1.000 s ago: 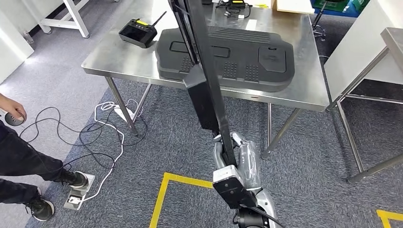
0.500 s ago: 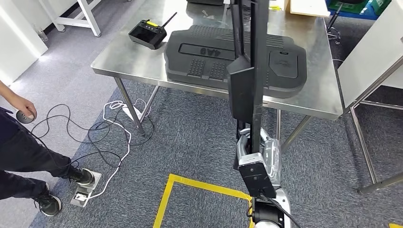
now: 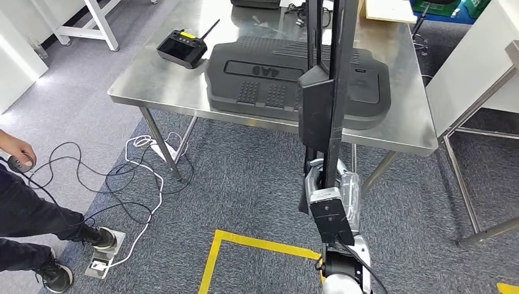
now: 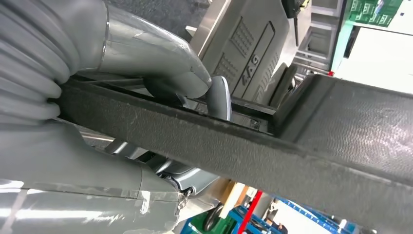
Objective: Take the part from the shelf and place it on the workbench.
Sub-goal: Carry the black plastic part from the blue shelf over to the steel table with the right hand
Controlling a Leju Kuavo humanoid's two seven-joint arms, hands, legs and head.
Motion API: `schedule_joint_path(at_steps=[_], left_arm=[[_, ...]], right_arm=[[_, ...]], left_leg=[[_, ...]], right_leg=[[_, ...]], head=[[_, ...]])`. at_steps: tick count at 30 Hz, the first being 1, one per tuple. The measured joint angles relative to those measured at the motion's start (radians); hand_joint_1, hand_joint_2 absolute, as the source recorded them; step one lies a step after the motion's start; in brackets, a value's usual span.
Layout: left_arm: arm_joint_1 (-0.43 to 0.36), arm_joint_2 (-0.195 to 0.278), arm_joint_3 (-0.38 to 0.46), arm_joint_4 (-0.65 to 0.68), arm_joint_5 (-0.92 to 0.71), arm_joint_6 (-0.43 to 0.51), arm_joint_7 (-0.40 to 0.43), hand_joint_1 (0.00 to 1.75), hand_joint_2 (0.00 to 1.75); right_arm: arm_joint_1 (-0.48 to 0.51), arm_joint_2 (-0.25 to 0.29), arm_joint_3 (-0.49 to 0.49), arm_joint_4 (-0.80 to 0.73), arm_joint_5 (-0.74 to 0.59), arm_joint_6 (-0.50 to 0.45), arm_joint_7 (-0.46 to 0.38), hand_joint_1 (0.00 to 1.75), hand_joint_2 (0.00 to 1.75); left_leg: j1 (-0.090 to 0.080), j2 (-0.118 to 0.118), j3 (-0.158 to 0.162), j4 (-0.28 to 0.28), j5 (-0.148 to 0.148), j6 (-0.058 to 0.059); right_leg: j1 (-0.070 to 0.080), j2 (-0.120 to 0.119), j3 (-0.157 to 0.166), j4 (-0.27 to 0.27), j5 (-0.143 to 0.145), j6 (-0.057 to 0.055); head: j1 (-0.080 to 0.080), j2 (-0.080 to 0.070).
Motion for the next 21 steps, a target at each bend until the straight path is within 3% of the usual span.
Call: schedule_joint_path(at_steps=[2, 4, 5, 6, 8, 9, 11, 12, 16, 18, 20, 21], left_arm=[[-0.001, 0.0, -0.001, 0.0, 0.0, 0.003, 0.0, 0.0, 1.75], [-0.002, 0.0, -0.003, -0.001, 0.001, 0.004, 0.0, 0.0, 1.75], [-0.002, 0.0, -0.004, -0.001, 0.001, 0.004, 0.0, 0.0, 1.75], [-0.001, 0.0, -0.004, -0.001, 0.001, 0.004, 0.0, 0.0, 1.75], [-0.001, 0.0, -0.005, -0.001, 0.002, 0.004, 0.0, 0.0, 1.75], [-0.001, 0.0, -0.005, -0.002, 0.002, 0.004, 0.0, 0.0, 1.75], [-0.002, 0.0, -0.005, -0.002, 0.002, 0.004, 0.0, 0.0, 1.75], [-0.003, 0.0, -0.005, -0.002, 0.002, 0.005, 0.0, 0.0, 1.75], [-0.005, 0.0, -0.006, -0.005, 0.002, 0.006, 0.0, 0.0, 1.75], [-0.007, 0.0, -0.009, -0.005, 0.001, 0.006, 0.0, 0.0, 1.75], [-0.007, 0.001, -0.012, -0.005, 0.0, 0.005, 0.001, 0.0, 1.75], [-0.007, 0.002, -0.013, -0.005, 0.0, 0.005, 0.001, 0.0, 1.75]], right_arm=[[0.0, 0.003, -0.014, 0.0, -0.003, 0.0, -0.008, 1.75, 1.75], [0.002, 0.006, -0.03, 0.0, -0.004, 0.0, -0.014, 1.75, 1.75], [0.005, 0.007, -0.037, 0.001, -0.005, 0.0, -0.015, 1.75, 1.75], [0.007, 0.009, -0.043, 0.002, -0.006, 0.0, -0.015, 1.75, 1.75], [0.01, 0.011, -0.054, 0.003, -0.006, 0.0, -0.015, 1.75, 1.75], [0.01, 0.012, -0.058, 0.004, -0.005, 0.0, -0.015, 1.75, 1.75], [0.009, 0.014, -0.066, 0.004, -0.002, 0.0, -0.017, 1.75, 1.75], [0.009, 0.016, -0.07, 0.004, 0.002, 0.0, -0.017, 1.75, 1.75], [0.007, 0.02, -0.085, 0.005, 0.021, 0.0, -0.013, 1.75, 1.75], [0.003, 0.021, -0.09, 0.005, 0.033, 0.0, -0.008, 1.75, 1.75], [-0.001, 0.021, -0.094, 0.005, 0.045, 0.0, 0.0, 1.75, 1.75], [-0.004, 0.021, -0.096, 0.005, 0.05, 0.0, 0.006, 1.75, 1.75]], left_leg=[[0.004, 0.001, 0.007, -0.008, 0.0, 0.012], [0.004, 0.002, 0.01, -0.01, -0.003, 0.02], [0.004, 0.001, 0.011, -0.01, -0.005, 0.022], [0.003, 0.001, 0.013, -0.009, -0.007, 0.023], [0.003, -0.001, 0.022, -0.009, -0.013, 0.022], [0.003, -0.003, 0.029, -0.009, -0.018, 0.019], [0.001, -0.004, 0.039, -0.009, -0.027, 0.009], [0.0, -0.004, 0.042, -0.009, -0.03, 0.004], [0.0, -0.003, 0.045, 0.002, -0.045, -0.017], [0.0, -0.001, 0.01, 0.085, -0.089, -0.025], [0.0, -0.001, -0.063, 0.223, -0.144, -0.03], [0.0, -0.001, -0.093, 0.273, -0.155, -0.031]], right_leg=[[-0.002, 0.0, -0.022, 0.052, -0.032, 0.01], [-0.004, 0.0, -0.09, 0.18, -0.087, 0.016], [-0.005, 0.0, -0.127, 0.242, -0.104, 0.018], [-0.006, 0.0, -0.153, 0.277, -0.103, 0.019], [-0.006, 0.0, -0.15, 0.239, -0.049, 0.017], [-0.006, 0.0, -0.125, 0.17, -0.006, 0.014], [-0.002, 0.001, -0.078, 0.056, 0.043, 0.007], [0.001, 0.002, -0.064, 0.023, 0.051, 0.004], [-0.001, 0.004, -0.053, 0.006, 0.045, -0.016], [-0.004, 0.001, -0.044, 0.0, 0.043, -0.028], [-0.002, -0.002, -0.039, 0.0, 0.037, -0.036], [-0.002, -0.002, -0.036, 0.0, 0.035, -0.037]], head=[[0.007, 0.0], [0.021, 0.0], [0.026, 0.0], [0.03, 0.0], [0.037, 0.0], [0.041, 0.0], [0.046, 0.0], [0.046, 0.0], [0.036, 0.0], [0.024, 0.0], [0.012, 0.0], [0.008, 0.0]])
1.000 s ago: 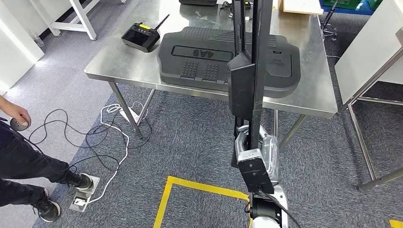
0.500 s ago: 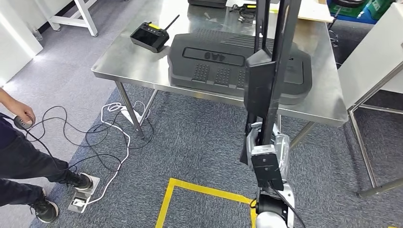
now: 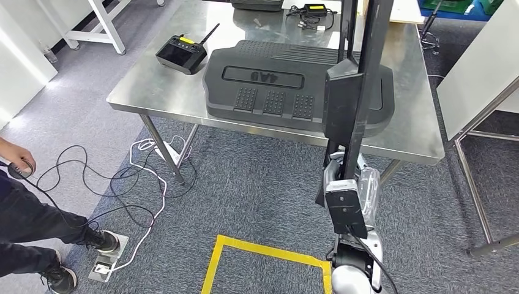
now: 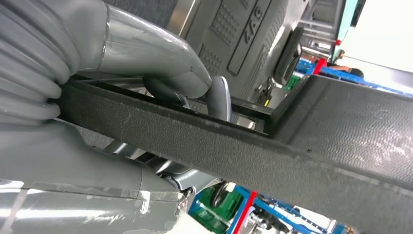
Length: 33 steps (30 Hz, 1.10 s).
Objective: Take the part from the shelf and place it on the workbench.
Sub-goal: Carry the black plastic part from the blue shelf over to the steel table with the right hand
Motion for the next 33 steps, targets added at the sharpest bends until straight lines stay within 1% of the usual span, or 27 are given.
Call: schedule_joint_path(at_steps=[1, 2, 4, 5, 6, 9, 11, 12, 13, 14, 15, 16, 17, 18, 19, 20, 21, 22, 24, 25, 26, 27, 28, 30, 31, 32, 33], left_arm=[[0.0, 0.0, 0.0, 0.0, 0.0, 0.0, 0.001, 0.0, 1.75], [0.0, 0.001, -0.001, 0.0, -0.001, 0.0, 0.001, 0.0, 1.75], [-0.001, 0.002, -0.001, 0.0, -0.004, 0.0, 0.001, 0.0, 1.75], [-0.002, 0.003, -0.001, 0.0, -0.005, 0.0, 0.001, 0.0, 1.75], [-0.003, 0.003, -0.001, 0.0, -0.006, 0.0, 0.001, 0.0, 1.75], [-0.005, 0.003, -0.002, -0.001, -0.01, 0.0, 0.003, 0.0, 1.75], [-0.007, 0.003, -0.002, -0.002, -0.015, 0.0, 0.006, 0.0, 1.75], [-0.009, 0.003, -0.002, -0.002, -0.018, 0.0, 0.008, 0.0, 1.75], [-0.011, 0.003, -0.003, -0.002, -0.02, -0.001, 0.01, 0.0, 1.75], [-0.012, 0.003, -0.004, -0.002, -0.022, -0.002, 0.012, 0.0, 1.75], [-0.012, 0.003, -0.004, -0.002, -0.025, -0.003, 0.014, 0.0, 1.75], [-0.012, 0.003, -0.005, -0.002, -0.028, -0.005, 0.015, 0.0, 1.75], [-0.012, 0.004, -0.006, -0.002, -0.032, -0.009, 0.017, 0.0, 1.75], [-0.012, 0.004, -0.007, -0.002, -0.036, -0.015, 0.018, 0.0, 1.75], [-0.013, 0.005, -0.008, -0.002, -0.04, -0.021, 0.02, 0.0, 1.75], [-0.014, 0.006, -0.008, -0.002, -0.043, -0.027, 0.022, 0.0, 1.75], [-0.016, 0.007, -0.008, -0.002, -0.045, -0.031, 0.024, 0.0, 1.75], [-0.018, 0.009, -0.008, -0.002, -0.046, -0.035, 0.026, 0.0, 1.75], [-0.023, 0.012, -0.009, -0.002, -0.047, -0.037, 0.028, 0.0, 1.75], [-0.024, 0.015, -0.009, -0.002, -0.047, -0.037, 0.029, 0.0, 1.75], [-0.025, 0.016, -0.009, -0.002, -0.047, -0.038, 0.029, 0.0, 1.75], [-0.027, 0.018, -0.009, -0.002, -0.047, -0.038, 0.029, 0.0, 1.75], [-0.028, 0.019, -0.009, -0.002, -0.047, -0.038, 0.029, 0.0, 1.75], [-0.029, 0.021, -0.009, -0.002, -0.046, -0.038, 0.029, 0.0, 1.75], [-0.028, 0.022, -0.009, -0.002, -0.045, -0.038, 0.029, 0.0, 1.75], [-0.026, 0.024, -0.009, -0.002, -0.043, -0.038, 0.029, 0.0, 1.75], [-0.025, 0.025, -0.01, -0.002, -0.043, -0.038, 0.029, 0.0, 1.75]], right_arm=[[-0.004, 0.0, -0.003, 0.0, 0.006, 0.0, 0.006, 1.75, 1.75], [-0.009, 0.0, -0.006, 0.0, 0.012, 0.0, 0.013, 1.75, 1.75], [-0.026, -0.002, -0.01, 0.0, 0.025, 0.0, 0.032, 1.75, 1.75], [-0.037, -0.003, -0.012, 0.0, 0.032, 0.0, 0.043, 1.75, 1.75], [-0.048, -0.006, -0.013, -0.001, 0.039, -0.001, 0.056, 1.75, 1.75], [-0.075, -0.02, -0.015, -0.005, 0.064, -0.002, 0.106, 1.75, 1.75], [-0.09, -0.036, -0.017, -0.011, 0.079, -0.002, 0.134, 1.75, 1.75], [-0.098, -0.045, -0.019, -0.015, 0.083, -0.002, 0.144, 1.75, 1.75], [-0.105, -0.053, -0.02, -0.02, 0.087, -0.002, 0.15, 1.75, 1.75], [-0.112, -0.062, -0.021, -0.025, 0.089, -0.002, 0.157, 1.75, 1.75], [-0.117, -0.069, -0.021, -0.03, 0.09, -0.002, 0.163, 1.75, 1.75], [-0.121, -0.077, -0.021, -0.034, 0.09, -0.002, 0.17, 1.75, 1.75], [-0.125, -0.085, -0.021, -0.037, 0.091, -0.002, 0.177, 1.75, 1.75], [-0.131, -0.091, -0.021, -0.04, 0.091, -0.002, 0.183, 1.75, 1.75], [-0.139, -0.098, -0.021, -0.044, 0.092, -0.002, 0.19, 1.75, 1.75], [-0.148, -0.104, -0.021, -0.046, 0.093, -0.002, 0.197, 1.75, 1.75], [-0.157, -0.11, -0.021, -0.049, 0.094, -0.002, 0.205, 1.75, 1.75], [-0.167, -0.117, -0.021, -0.051, 0.094, -0.002, 0.213, 1.75, 1.75], [-0.183, -0.129, -0.02, -0.054, 0.093, -0.001, 0.227, 1.75, 1.75], [-0.19, -0.134, -0.019, -0.054, 0.092, -0.001, 0.232, 1.75, 1.75], [-0.199, -0.139, -0.018, -0.054, 0.09, -0.001, 0.235, 1.75, 1.75], [-0.209, -0.143, -0.016, -0.054, 0.089, -0.001, 0.239, 1.75, 1.75], [-0.219, -0.145, -0.013, -0.055, 0.088, -0.001, 0.241, 1.75, 1.75], [-0.231, -0.15, -0.007, -0.054, 0.085, -0.001, 0.243, 1.75, 1.75], [-0.234, -0.152, -0.003, -0.054, 0.083, -0.001, 0.244, 1.75, 1.75], [-0.237, -0.153, 0.001, -0.052, 0.08, -0.001, 0.244, 1.75, 1.75], [-0.241, -0.154, 0.005, -0.05, 0.077, -0.001, 0.245, 1.75, 1.75]], left_leg=[[0.0, 0.0, -0.014, 0.014, 0.01, 0.0], [0.0, 0.0, -0.008, -0.014, 0.041, 0.002], [0.0, 0.0, 0.045, -0.148, 0.125, 0.009], [-0.001, 0.001, 0.07, -0.21, 0.151, 0.013], [-0.002, 0.001, 0.085, -0.248, 0.163, 0.017], [-0.007, 0.001, 0.09, -0.269, 0.157, 0.03], [-0.003, 0.002, 0.096, -0.279, 0.158, 0.041], [0.0, 0.002, 0.099, -0.283, 0.158, 0.046], [0.001, 0.003, 0.102, -0.285, 0.158, 0.049], [0.001, 0.003, 0.103, -0.285, 0.156, 0.053], [0.001, 0.003, 0.104, -0.285, 0.154, 0.055], [0.0, 0.003, 0.107, -0.285, 0.151, 0.056], [0.0, 0.002, 0.111, -0.285, 0.148, 0.056], [0.001, 0.001, 0.117, -0.284, 0.144, 0.054], [0.001, 0.0, 0.126, -0.284, 0.138, 0.052], [0.0, -0.001, 0.132, -0.285, 0.133, 0.048], [-0.001, -0.001, 0.136, -0.284, 0.129, 0.043], [-0.002, -0.001, 0.138, -0.284, 0.126, 0.038], [-0.002, -0.002, 0.137, -0.285, 0.124, 0.028], [-0.002, -0.002, 0.139, -0.286, 0.121, 0.022], [-0.002, -0.001, 0.139, -0.278, 0.114, 0.016], [-0.002, -0.001, 0.131, -0.254, 0.1, 0.011], [-0.001, 0.0, 0.111, -0.208, 0.078, 0.006], [-0.001, 0.001, 0.04, -0.077, 0.029, 0.0], [-0.001, 0.001, 0.007, -0.023, 0.018, -0.001], [-0.001, 0.001, -0.012, -0.002, 0.025, 0.0], [-0.002, 0.001, -0.014, -0.018, 0.051, 0.003]], right_leg=[[0.0, 0.001, 0.004, 0.0, -0.003, 0.0], [0.0, 0.002, 0.01, 0.0, -0.007, 0.001], [0.0, 0.004, 0.026, 0.0, -0.018, 0.007], [0.002, 0.005, 0.031, 0.002, -0.024, 0.011], [0.003, 0.006, 0.034, 0.003, -0.028, 0.016], [0.003, 0.007, 0.034, -0.001, -0.032, 0.031], [0.001, 0.007, 0.03, 0.018, -0.048, 0.042], [0.0, 0.007, 0.013, 0.057, -0.07, 0.047], [-0.001, 0.006, -0.016, 0.115, -0.097, 0.051], [-0.001, 0.006, -0.056, 0.187, -0.125, 0.054], [-0.002, 0.006, -0.094, 0.251, -0.144, 0.057], [-0.003, 0.006, -0.12, 0.285, -0.142, 0.058], [-0.004, 0.006, -0.128, 0.283, -0.121, 0.058], [-0.004, 0.006, -0.118, 0.244, -0.085, 0.056], [-0.004, 0.006, -0.092, 0.173, -0.038, 0.054], [-0.004, 0.006, -0.065, 0.108, -0.005, 0.051], [-0.001, 0.007, -0.045, 0.056, 0.015, 0.048], [0.001, 0.007, -0.032, 0.024, 0.023, 0.044], [0.005, 0.01, -0.029, 0.013, 0.016, 0.035], [0.003, 0.01, -0.028, 0.012, 0.016, 0.029], [0.002, 0.009, -0.024, 0.008, 0.016, 0.024], [0.0, 0.008, -0.02, 0.005, 0.016, 0.017], [-0.001, 0.006, -0.015, 0.002, 0.015, 0.012], [0.001, 0.003, -0.01, 0.002, 0.009, 0.004], [0.003, 0.002, -0.007, 0.002, 0.006, 0.002], [0.004, 0.001, -0.003, 0.002, 0.002, 0.0], [0.006, 0.002, 0.001, 0.003, -0.001, 0.0]], head=[[-0.002, 0.0], [-0.005, 0.0], [-0.01, 0.0], [-0.012, 0.0], [-0.015, 0.0], [-0.016, 0.0], [-0.013, 0.0], [-0.009, 0.0], [-0.002, 0.0], [0.005, 0.0], [0.009, 0.0], [0.013, 0.0], [0.017, 0.0], [0.021, 0.0], [0.025, 0.0], [0.028, 0.0], [0.029, 0.0], [0.03, 0.0], [0.025, 0.0], [0.024, 0.0], [0.021, 0.0], [0.017, 0.0], [0.012, 0.0], [-0.001, 0.0], [-0.004, 0.0], [-0.006, 0.0], [-0.008, 0.0]])
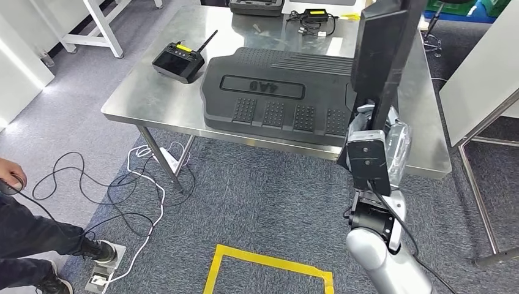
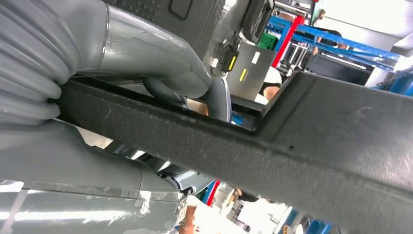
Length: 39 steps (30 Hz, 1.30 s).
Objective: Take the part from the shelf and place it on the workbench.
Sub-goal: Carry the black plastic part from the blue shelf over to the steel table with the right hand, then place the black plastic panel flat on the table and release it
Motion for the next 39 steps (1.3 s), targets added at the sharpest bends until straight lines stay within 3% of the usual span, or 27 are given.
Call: schedule_joint_path(at_steps=[2, 4, 6, 9, 10, 12, 14, 15, 16, 18, 19, 20, 23, 25, 28, 29, 30, 31, 33, 34, 35, 39], left_arm=[[0.0, 0.003, 0.0, 0.0, 0.001, 0.0, 0.0, 0.0, 1.75], [-0.001, 0.005, 0.0, 0.0, -0.001, 0.0, 0.0, 0.0, 1.75], [-0.001, 0.007, 0.0, 0.0, -0.007, -0.002, 0.002, 0.0, 1.75], [-0.003, 0.008, -0.001, 0.0, -0.016, -0.007, 0.007, 0.0, 1.75], [-0.004, 0.008, -0.001, 0.0, -0.018, -0.009, 0.007, 0.0, 1.75], [-0.007, 0.008, -0.001, 0.0, -0.019, -0.011, 0.008, 0.0, 1.75], [-0.006, 0.008, -0.001, 0.0, -0.02, -0.012, 0.008, 0.0, 1.75], [-0.006, 0.008, -0.001, 0.0, -0.02, -0.013, 0.009, 0.0, 1.75], [-0.006, 0.008, -0.001, 0.0, -0.02, -0.013, 0.009, 0.0, 1.75], [-0.006, 0.008, -0.001, 0.0, -0.021, -0.014, 0.01, 0.0, 1.75], [-0.007, 0.009, -0.001, 0.0, -0.021, -0.014, 0.011, 0.0, 1.75], [-0.007, 0.009, -0.001, 0.0, -0.021, -0.014, 0.012, 0.0, 1.75], [-0.006, 0.009, -0.001, 0.0, -0.022, -0.014, 0.012, 0.0, 1.75], [-0.007, 0.009, -0.001, 0.0, -0.025, -0.013, 0.011, 0.0, 1.75], [-0.004, 0.009, -0.001, 0.0, -0.032, -0.013, 0.011, 0.0, 1.75], [-0.003, 0.009, -0.001, 0.0, -0.035, -0.013, 0.011, 0.0, 1.75], [-0.002, 0.009, -0.001, 0.0, -0.037, -0.014, 0.011, 0.0, 1.75], [-0.001, 0.009, -0.001, 0.0, -0.039, -0.014, 0.011, 0.0, 1.75], [-0.002, 0.009, -0.001, 0.0, -0.042, -0.014, 0.012, 0.0, 1.75], [-0.003, 0.009, -0.001, 0.0, -0.042, -0.014, 0.012, 0.0, 1.75], [-0.003, 0.009, -0.001, 0.0, -0.043, -0.014, 0.012, 0.0, 1.75], [-0.005, 0.009, -0.001, -0.001, -0.043, -0.014, 0.012, 0.0, 1.75]], right_arm=[[-0.01, -0.001, 0.006, 0.004, -0.004, 0.0, -0.003, 1.75, 1.75], [-0.016, -0.002, 0.008, 0.006, -0.005, 0.0, -0.006, 1.75, 1.75], [-0.018, -0.003, 0.009, 0.006, -0.003, 0.0, -0.005, 1.75, 1.75], [-0.019, -0.009, 0.011, 0.007, 0.0, 0.0, -0.001, 1.75, 1.75], [-0.019, -0.012, 0.011, 0.007, 0.001, 0.0, 0.0, 1.75, 1.75], [-0.018, -0.016, 0.011, 0.007, 0.001, 0.0, 0.002, 1.75, 1.75], [-0.014, -0.018, 0.011, 0.007, 0.001, 0.0, 0.004, 1.75, 1.75], [-0.012, -0.019, 0.011, 0.007, 0.001, 0.0, 0.004, 1.75, 1.75], [-0.012, -0.021, 0.011, 0.007, 0.001, 0.0, 0.005, 1.75, 1.75], [-0.012, -0.023, 0.011, 0.008, -0.003, 0.0, 0.003, 1.75, 1.75], [-0.012, -0.024, 0.011, 0.008, -0.007, 0.0, 0.002, 1.75, 1.75], [-0.011, -0.025, 0.011, 0.008, -0.011, 0.0, -0.002, 1.75, 1.75], [-0.007, -0.026, 0.011, 0.008, -0.018, 0.0, -0.013, 1.75, 1.75], [-0.007, -0.026, 0.011, 0.008, -0.017, 0.0, -0.016, 1.75, 1.75], [-0.004, -0.026, 0.01, 0.008, -0.014, 0.0, -0.011, 1.75, 1.75], [-0.001, -0.026, 0.01, 0.008, -0.012, 0.0, -0.008, 1.75, 1.75], [0.002, -0.026, 0.01, 0.008, -0.011, 0.0, -0.006, 1.75, 1.75], [0.005, -0.026, 0.01, 0.008, -0.01, 0.0, -0.003, 1.75, 1.75], [0.009, -0.026, 0.009, 0.007, -0.01, 0.0, 0.0, 1.75, 1.75], [0.01, -0.026, 0.008, 0.007, -0.01, 0.0, 0.001, 1.75, 1.75], [0.01, -0.027, 0.008, 0.007, -0.011, 0.0, 0.003, 1.75, 1.75], [0.009, -0.031, 0.007, 0.006, -0.017, -0.001, 0.005, 1.75, 1.75]], left_leg=[[-0.004, 0.0, 0.041, -0.121, 0.082, 0.014], [-0.011, 0.0, 0.079, -0.225, 0.126, 0.027], [-0.016, 0.0, 0.087, -0.25, 0.124, 0.033], [-0.009, 0.001, 0.099, -0.269, 0.123, 0.045], [-0.005, 0.002, 0.104, -0.276, 0.124, 0.049], [-0.003, 0.002, 0.11, -0.278, 0.12, 0.054], [-0.002, 0.002, 0.115, -0.277, 0.115, 0.055], [0.0, 0.001, 0.118, -0.276, 0.111, 0.054], [0.002, 0.001, 0.123, -0.274, 0.106, 0.051], [0.003, -0.001, 0.132, -0.269, 0.095, 0.041], [0.003, -0.001, 0.135, -0.267, 0.09, 0.035], [0.002, -0.002, 0.135, -0.265, 0.087, 0.029], [0.002, -0.001, 0.141, -0.266, 0.081, 0.012], [0.003, 0.0, 0.129, -0.223, 0.053, 0.001], [0.004, 0.001, 0.032, -0.034, -0.022, -0.007], [0.004, 0.001, 0.004, 0.009, -0.027, -0.006], [0.003, 0.001, -0.008, 0.017, -0.013, -0.004], [0.002, 0.001, 0.001, -0.017, 0.02, 0.001], [-0.003, 0.001, 0.051, -0.147, 0.099, 0.014], [-0.005, 0.0, 0.073, -0.204, 0.122, 0.019], [-0.007, 0.0, 0.085, -0.236, 0.129, 0.023], [-0.005, 0.001, 0.097, -0.265, 0.125, 0.038]], right_leg=[[0.002, 0.001, 0.013, 0.0, -0.009, 0.003], [0.004, 0.002, 0.019, 0.001, -0.017, 0.009], [0.003, 0.001, 0.017, 0.0, -0.02, 0.016], [0.003, 0.001, 0.013, 0.019, -0.039, 0.032], [0.003, 0.001, -0.002, 0.055, -0.06, 0.038], [-0.003, 0.001, -0.067, 0.179, -0.111, 0.047], [-0.01, 0.001, -0.127, 0.271, -0.126, 0.055], [-0.012, 0.001, -0.134, 0.267, -0.105, 0.058], [-0.015, 0.0, -0.121, 0.224, -0.067, 0.06], [-0.016, 0.0, -0.069, 0.091, 0.005, 0.062], [-0.016, 0.001, -0.049, 0.044, 0.021, 0.059], [-0.013, 0.002, -0.039, 0.019, 0.025, 0.055], [-0.011, 0.006, -0.034, 0.012, 0.018, 0.035], [-0.014, 0.003, -0.023, 0.004, 0.016, 0.023], [-0.012, 0.0, -0.012, 0.002, 0.008, 0.009], [-0.01, 0.0, -0.009, 0.003, 0.005, 0.007], [-0.008, 0.001, -0.005, 0.003, 0.002, 0.006], [-0.007, 0.003, 0.0, 0.003, -0.002, 0.007], [-0.005, 0.005, 0.014, 0.003, -0.012, 0.011], [-0.003, 0.006, 0.017, 0.004, -0.016, 0.015], [-0.002, 0.007, 0.019, 0.004, -0.019, 0.018], [-0.004, 0.006, 0.021, 0.007, -0.033, 0.036]], head=[[-0.004, 0.0], [-0.007, 0.0], [-0.008, 0.0], [-0.006, 0.0], [-0.003, 0.0], [0.007, 0.0], [0.014, 0.0], [0.017, 0.0], [0.02, 0.0], [0.026, 0.0], [0.028, 0.0], [0.029, 0.0], [0.023, 0.0], [0.015, 0.0], [0.0, 0.0], [-0.002, 0.0], [-0.004, 0.0], [-0.005, 0.0], [-0.008, 0.0], [-0.01, 0.0], [-0.011, 0.0], [-0.009, 0.0]])
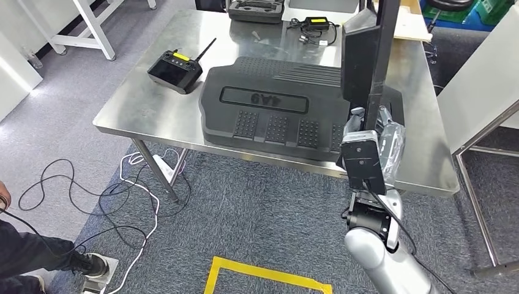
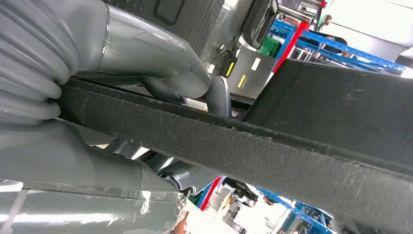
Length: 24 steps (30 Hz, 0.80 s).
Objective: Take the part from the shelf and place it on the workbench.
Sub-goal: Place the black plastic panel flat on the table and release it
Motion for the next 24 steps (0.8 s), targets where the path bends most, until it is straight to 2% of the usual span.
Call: schedule_joint_path(at_steps=[2, 4, 5, 6, 7, 9, 10, 11, 14, 16, 18, 20, 21, 22, 24], left_arm=[[-0.001, 0.0, 0.0, 0.0, -0.001, 0.0, 0.0, 0.0, 1.75], [-0.001, 0.0, 0.0, 0.0, -0.002, 0.0, 0.0, 0.0, 1.75], [-0.001, 0.0, 0.0, 0.0, -0.002, 0.0, 0.0, 0.0, 1.75], [0.0, 0.0, 0.0, 0.0, -0.002, 0.0, 0.0, 0.0, 1.75], [0.0, 0.0, 0.0, 0.0, -0.002, 0.0, 0.0, 0.0, 1.75], [0.0, 0.0, 0.0, 0.0, -0.003, -0.001, 0.0, 0.0, 1.75], [-0.001, 0.0, 0.0, 0.0, -0.004, -0.001, 0.0, 0.0, 1.75], [-0.001, 0.0, 0.0, 0.0, -0.005, -0.002, 0.0, 0.0, 1.75], [-0.003, 0.0, 0.0, 0.0, -0.008, -0.005, 0.0, 0.0, 1.75], [-0.005, 0.0, 0.0, 0.0, -0.01, -0.006, 0.0, 0.0, 1.75], [-0.006, 0.0, 0.0, 0.0, -0.013, -0.006, 0.0, 0.0, 1.75], [-0.005, 0.0, 0.0, 0.0, -0.014, -0.008, 0.0, 0.0, 1.75], [-0.004, 0.0, 0.0, 0.0, -0.015, -0.008, 0.0, 0.0, 1.75], [-0.004, 0.0, 0.0, 0.0, -0.015, -0.009, 0.0, 0.0, 1.75], [-0.004, 0.0, 0.0, 0.0, -0.015, -0.009, 0.0, 0.0, 1.75]], right_arm=[[-0.005, -0.004, 0.0, -0.001, -0.003, 0.0, 0.001, 1.75, 1.75], [-0.009, -0.007, 0.0, -0.001, -0.005, 0.0, 0.002, 1.75, 1.75], [-0.009, -0.008, 0.0, 0.0, -0.006, 0.0, 0.003, 1.75, 1.75], [-0.009, -0.009, 0.0, 0.0, -0.007, 0.0, 0.004, 1.75, 1.75], [-0.01, -0.01, 0.0, 0.0, -0.007, 0.0, 0.005, 1.75, 1.75], [-0.011, -0.012, 0.0, 0.0, -0.007, 0.0, 0.007, 1.75, 1.75], [-0.012, -0.013, 0.0, -0.001, -0.007, 0.0, 0.01, 1.75, 1.75], [-0.013, -0.015, 0.0, -0.001, -0.007, 0.0, 0.015, 1.75, 1.75], [-0.012, -0.02, 0.001, -0.001, -0.006, 0.0, 0.025, 1.75, 1.75], [-0.012, -0.02, 0.001, -0.002, -0.004, 0.0, 0.025, 1.75, 1.75], [-0.012, -0.02, 0.001, -0.002, -0.002, 0.0, 0.025, 1.75, 1.75], [-0.012, -0.02, 0.001, -0.001, -0.002, 0.0, 0.025, 1.75, 1.75], [-0.012, -0.02, 0.001, -0.001, -0.002, 0.0, 0.025, 1.75, 1.75], [-0.011, -0.02, 0.001, -0.001, -0.002, 0.0, 0.025, 1.75, 1.75], [-0.011, -0.02, 0.001, -0.001, -0.004, 0.0, 0.025, 1.75, 1.75]], left_leg=[[0.005, 0.002, 0.011, -0.013, 0.002, 0.009], [0.005, 0.002, 0.015, -0.014, -0.002, 0.014], [0.005, 0.002, 0.017, -0.014, -0.004, 0.015], [0.006, 0.001, 0.019, -0.013, -0.008, 0.015], [0.007, 0.001, 0.023, -0.012, -0.012, 0.013], [0.009, -0.001, 0.034, -0.008, -0.023, 0.005], [0.008, -0.002, 0.037, -0.003, -0.03, 0.0], [0.007, -0.003, 0.038, -0.001, -0.034, -0.006], [0.005, -0.002, 0.041, 0.0, -0.041, -0.021], [0.006, -0.001, 0.035, 0.03, -0.061, -0.032], [0.007, 0.0, -0.012, 0.135, -0.109, -0.04], [0.007, 0.0, -0.085, 0.261, -0.148, -0.043], [0.007, 0.0, -0.107, 0.288, -0.144, -0.042], [0.007, 0.0, -0.11, 0.277, -0.12, -0.04], [0.006, 0.0, -0.072, 0.16, -0.038, -0.03]], right_leg=[[-0.002, -0.001, -0.03, 0.071, -0.04, 0.01], [-0.005, -0.001, -0.102, 0.202, -0.092, 0.02], [-0.007, -0.001, -0.134, 0.253, -0.102, 0.023], [-0.009, -0.002, -0.151, 0.27, -0.092, 0.026], [-0.011, -0.002, -0.148, 0.247, -0.063, 0.028], [-0.015, -0.003, -0.1, 0.122, 0.018, 0.03], [-0.014, -0.003, -0.075, 0.062, 0.043, 0.028], [-0.013, -0.003, -0.06, 0.025, 0.055, 0.024], [-0.009, 0.001, -0.055, 0.007, 0.05, 0.004], [-0.011, 0.0, -0.045, 0.001, 0.048, -0.01], [-0.012, -0.003, -0.036, -0.003, 0.043, -0.021], [-0.01, -0.005, -0.029, -0.002, 0.036, -0.027], [-0.009, -0.004, -0.025, -0.002, 0.033, -0.028], [-0.009, -0.003, -0.019, -0.002, 0.028, -0.028], [-0.009, -0.001, -0.004, -0.002, 0.017, -0.023]], head=[[0.007, 0.0], [0.016, 0.0], [0.019, 0.0], [0.023, 0.0], [0.026, 0.0], [0.034, 0.0], [0.037, 0.0], [0.039, 0.0], [0.034, 0.0], [0.027, 0.0], [0.015, 0.0], [0.008, 0.0], [0.006, 0.0], [0.004, 0.0], [0.0, 0.0]])
